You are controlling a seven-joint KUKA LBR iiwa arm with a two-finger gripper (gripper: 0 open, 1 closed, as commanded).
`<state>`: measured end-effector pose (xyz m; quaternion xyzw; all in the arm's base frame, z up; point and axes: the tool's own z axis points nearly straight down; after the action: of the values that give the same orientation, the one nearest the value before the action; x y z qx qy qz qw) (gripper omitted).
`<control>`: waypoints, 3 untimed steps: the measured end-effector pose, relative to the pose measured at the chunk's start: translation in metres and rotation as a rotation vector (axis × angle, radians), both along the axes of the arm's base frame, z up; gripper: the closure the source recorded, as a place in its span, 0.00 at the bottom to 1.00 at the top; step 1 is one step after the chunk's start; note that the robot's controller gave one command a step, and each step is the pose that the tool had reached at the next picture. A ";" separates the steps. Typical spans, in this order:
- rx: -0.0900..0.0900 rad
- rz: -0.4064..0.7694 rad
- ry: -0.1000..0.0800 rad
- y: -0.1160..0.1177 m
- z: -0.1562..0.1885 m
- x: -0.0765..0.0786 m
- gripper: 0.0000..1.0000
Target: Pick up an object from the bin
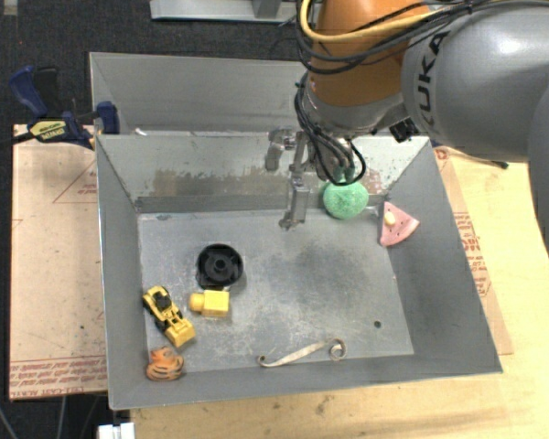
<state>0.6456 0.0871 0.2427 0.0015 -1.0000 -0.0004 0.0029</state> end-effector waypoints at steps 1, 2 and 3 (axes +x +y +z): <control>0.001 -0.002 -0.008 0.000 0.005 0.001 0.00; 0.001 0.083 -0.011 0.025 -0.061 -0.013 0.00; 0.002 0.415 -0.007 0.069 -0.082 -0.046 0.00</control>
Offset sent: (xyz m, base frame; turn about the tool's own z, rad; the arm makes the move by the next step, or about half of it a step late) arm -0.0374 0.0672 -0.1727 -0.2277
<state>0.5992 0.1561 0.1605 0.2073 -0.9783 -0.0006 -0.0005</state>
